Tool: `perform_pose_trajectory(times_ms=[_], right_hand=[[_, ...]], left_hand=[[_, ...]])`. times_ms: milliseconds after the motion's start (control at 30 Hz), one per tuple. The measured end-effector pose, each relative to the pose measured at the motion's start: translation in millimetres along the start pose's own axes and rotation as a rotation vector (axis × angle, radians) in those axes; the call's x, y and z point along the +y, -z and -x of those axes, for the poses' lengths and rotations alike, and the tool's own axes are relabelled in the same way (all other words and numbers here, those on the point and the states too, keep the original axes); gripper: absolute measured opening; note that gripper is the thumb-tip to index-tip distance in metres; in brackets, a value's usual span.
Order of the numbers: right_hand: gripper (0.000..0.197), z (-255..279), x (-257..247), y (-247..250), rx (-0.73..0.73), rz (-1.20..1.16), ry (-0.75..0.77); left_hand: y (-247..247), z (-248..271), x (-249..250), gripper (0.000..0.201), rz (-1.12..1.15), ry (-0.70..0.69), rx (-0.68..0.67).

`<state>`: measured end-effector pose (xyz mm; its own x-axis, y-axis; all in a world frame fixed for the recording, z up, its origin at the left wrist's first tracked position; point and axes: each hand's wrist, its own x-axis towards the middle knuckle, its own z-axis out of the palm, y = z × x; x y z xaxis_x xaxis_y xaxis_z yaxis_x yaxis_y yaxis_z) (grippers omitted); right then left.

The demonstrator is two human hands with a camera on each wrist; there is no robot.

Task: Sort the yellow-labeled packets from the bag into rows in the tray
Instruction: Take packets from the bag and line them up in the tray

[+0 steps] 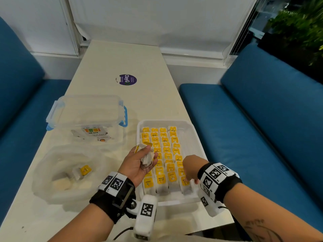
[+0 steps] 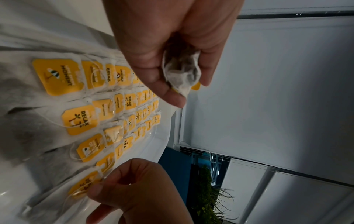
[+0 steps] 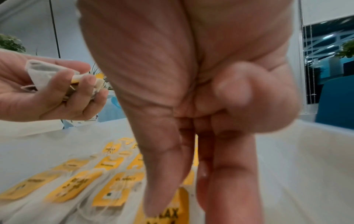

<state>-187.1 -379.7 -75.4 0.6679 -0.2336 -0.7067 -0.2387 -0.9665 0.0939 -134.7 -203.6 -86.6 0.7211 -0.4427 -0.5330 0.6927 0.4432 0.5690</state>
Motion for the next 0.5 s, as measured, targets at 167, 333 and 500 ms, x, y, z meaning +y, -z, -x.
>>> perform_pose_trajectory(times_ms=[167,333,500], right_hand=[[0.028,-3.3,-5.0,1.7,0.002,0.051,0.009],[0.033,-2.1,-6.3,6.9,0.015,0.077,0.071],[0.029,0.3,-11.1,6.4,-0.049,0.115,0.058]], left_hand=[[0.6,0.9,-0.9,0.004,0.005,0.02,-0.003],[1.9,0.7,0.3,0.005,0.009,0.02,0.002],[2.8,1.1,1.3,0.004,0.005,0.029,-0.008]])
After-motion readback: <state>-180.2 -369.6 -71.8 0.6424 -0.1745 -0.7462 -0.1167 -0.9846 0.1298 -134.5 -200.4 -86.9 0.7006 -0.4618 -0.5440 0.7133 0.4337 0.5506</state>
